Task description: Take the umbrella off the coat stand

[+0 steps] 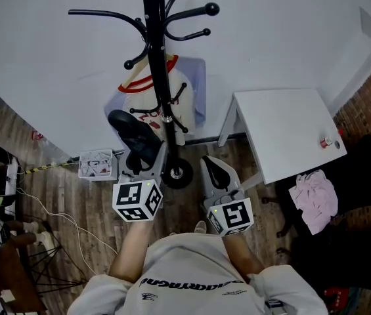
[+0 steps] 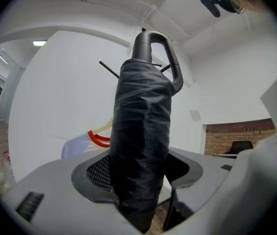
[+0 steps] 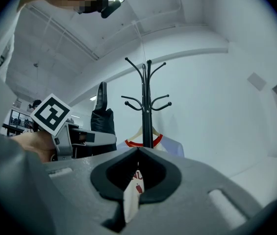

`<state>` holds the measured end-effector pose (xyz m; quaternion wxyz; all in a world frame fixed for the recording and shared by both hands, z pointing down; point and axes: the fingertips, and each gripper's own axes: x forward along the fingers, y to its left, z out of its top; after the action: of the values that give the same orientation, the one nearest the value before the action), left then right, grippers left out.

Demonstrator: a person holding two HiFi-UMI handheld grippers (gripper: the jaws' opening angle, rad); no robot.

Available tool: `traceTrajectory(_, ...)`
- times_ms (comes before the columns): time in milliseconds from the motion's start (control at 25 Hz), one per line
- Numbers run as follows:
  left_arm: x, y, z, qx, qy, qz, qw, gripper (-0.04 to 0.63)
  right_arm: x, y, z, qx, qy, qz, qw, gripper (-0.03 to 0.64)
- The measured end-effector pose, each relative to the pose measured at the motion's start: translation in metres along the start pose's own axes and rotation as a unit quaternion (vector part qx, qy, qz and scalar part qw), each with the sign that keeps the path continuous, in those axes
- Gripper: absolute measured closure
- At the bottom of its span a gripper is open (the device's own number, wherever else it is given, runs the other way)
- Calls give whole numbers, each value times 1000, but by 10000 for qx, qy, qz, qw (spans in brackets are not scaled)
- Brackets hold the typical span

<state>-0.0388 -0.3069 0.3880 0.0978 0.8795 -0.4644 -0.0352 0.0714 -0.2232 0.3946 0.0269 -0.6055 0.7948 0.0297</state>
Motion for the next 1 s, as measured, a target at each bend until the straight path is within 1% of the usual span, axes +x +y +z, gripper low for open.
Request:
traceTrajectory(440, -16, -10, -24, 49, -61, -19, 10000, 321, -2, 5, -5, 55, 59, -45, 10000, 617)
traceTrajectory(680, -22, -13, -32, 93, -153, -11, 9998, 321, -2, 5, -7, 73, 79, -102, 9999, 617)
traceTrajectory(1000, -30, -16, -42, 131, -172, 31, 9998, 321, -4, 9, -6, 6, 90, -104, 9999, 617)
